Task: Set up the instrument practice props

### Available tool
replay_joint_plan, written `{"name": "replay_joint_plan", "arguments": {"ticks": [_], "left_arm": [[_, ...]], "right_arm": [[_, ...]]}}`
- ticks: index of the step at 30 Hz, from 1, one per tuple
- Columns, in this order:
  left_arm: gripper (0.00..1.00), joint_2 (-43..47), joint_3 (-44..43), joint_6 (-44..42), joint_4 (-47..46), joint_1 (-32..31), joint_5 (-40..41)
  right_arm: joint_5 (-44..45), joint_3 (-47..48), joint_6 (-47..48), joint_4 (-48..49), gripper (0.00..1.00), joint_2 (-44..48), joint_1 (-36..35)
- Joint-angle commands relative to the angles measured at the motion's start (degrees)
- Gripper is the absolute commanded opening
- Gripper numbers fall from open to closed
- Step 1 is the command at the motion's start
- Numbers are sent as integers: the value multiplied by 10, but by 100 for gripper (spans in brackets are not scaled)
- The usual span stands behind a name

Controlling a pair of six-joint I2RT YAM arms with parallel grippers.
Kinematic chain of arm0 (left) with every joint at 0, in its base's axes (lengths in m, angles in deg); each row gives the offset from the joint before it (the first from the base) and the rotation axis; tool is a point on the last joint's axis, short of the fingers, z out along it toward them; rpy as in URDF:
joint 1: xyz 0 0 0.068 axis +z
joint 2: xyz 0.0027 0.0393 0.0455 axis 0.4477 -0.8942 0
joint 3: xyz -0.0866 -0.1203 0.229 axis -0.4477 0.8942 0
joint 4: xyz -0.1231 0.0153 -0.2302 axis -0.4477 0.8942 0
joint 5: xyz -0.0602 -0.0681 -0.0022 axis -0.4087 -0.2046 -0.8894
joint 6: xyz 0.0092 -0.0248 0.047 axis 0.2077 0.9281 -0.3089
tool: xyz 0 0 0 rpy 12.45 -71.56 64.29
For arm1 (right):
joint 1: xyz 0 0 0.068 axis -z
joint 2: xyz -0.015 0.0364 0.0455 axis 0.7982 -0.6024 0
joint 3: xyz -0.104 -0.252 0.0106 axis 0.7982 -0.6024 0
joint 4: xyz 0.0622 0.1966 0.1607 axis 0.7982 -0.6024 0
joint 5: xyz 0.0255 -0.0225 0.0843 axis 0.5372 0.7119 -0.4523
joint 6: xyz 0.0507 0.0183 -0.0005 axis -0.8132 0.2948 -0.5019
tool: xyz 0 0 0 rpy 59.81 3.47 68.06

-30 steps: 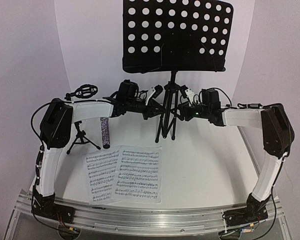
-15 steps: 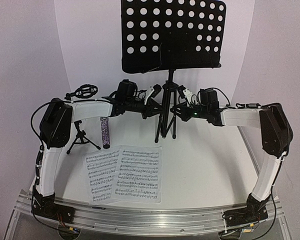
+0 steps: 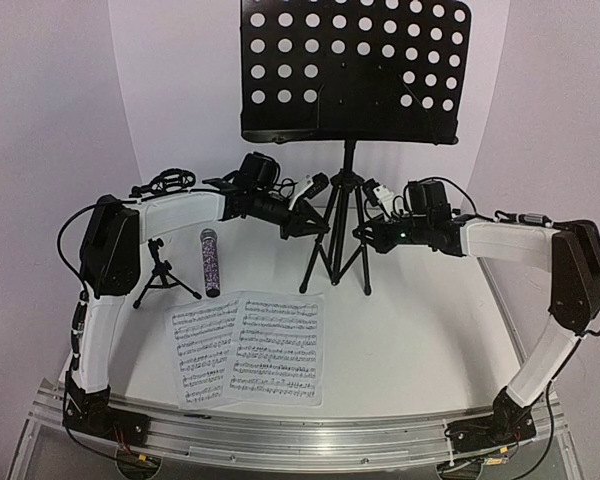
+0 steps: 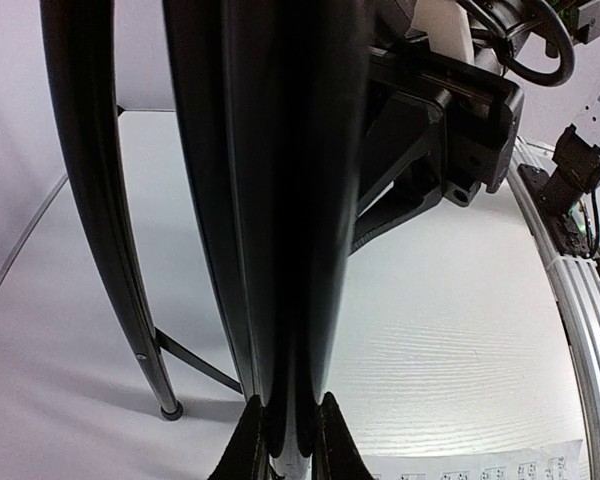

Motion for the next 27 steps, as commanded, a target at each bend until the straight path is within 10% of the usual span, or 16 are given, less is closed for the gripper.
{"name": "replay_joint_plan", "arguments": {"ticks": [1, 27], "left_arm": [[0, 28, -50, -41, 61, 32, 45], [0, 30, -71, -182, 214, 36, 93]], "right_arm": [[74, -19, 3, -41, 0, 68, 5], [167, -26, 37, -277, 0, 136, -7]]}}
